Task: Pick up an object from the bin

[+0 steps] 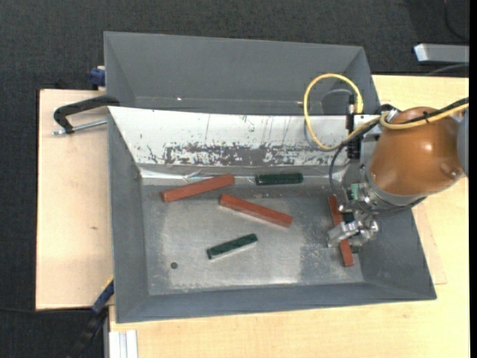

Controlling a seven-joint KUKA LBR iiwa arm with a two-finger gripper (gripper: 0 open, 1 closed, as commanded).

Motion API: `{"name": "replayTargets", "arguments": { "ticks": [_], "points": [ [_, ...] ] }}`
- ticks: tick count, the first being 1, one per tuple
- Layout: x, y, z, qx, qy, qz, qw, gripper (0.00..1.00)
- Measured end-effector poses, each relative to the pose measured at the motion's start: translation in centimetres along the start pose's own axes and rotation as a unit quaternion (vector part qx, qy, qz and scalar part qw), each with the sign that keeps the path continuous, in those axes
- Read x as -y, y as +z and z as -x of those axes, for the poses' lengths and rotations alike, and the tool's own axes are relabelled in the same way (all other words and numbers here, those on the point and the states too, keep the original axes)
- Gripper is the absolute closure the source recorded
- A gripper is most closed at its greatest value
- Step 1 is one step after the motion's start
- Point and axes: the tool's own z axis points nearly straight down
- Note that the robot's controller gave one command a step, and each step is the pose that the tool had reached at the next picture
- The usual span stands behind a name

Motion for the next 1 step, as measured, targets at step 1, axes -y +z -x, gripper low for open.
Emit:
{"name": "replayTargets", "arguments": {
  "ticks": [1],
  "points": [
    [0.00, 0.00, 0.00, 0.0000, 0.000, 0.000, 1.0000, 1.00]
  ]
}}
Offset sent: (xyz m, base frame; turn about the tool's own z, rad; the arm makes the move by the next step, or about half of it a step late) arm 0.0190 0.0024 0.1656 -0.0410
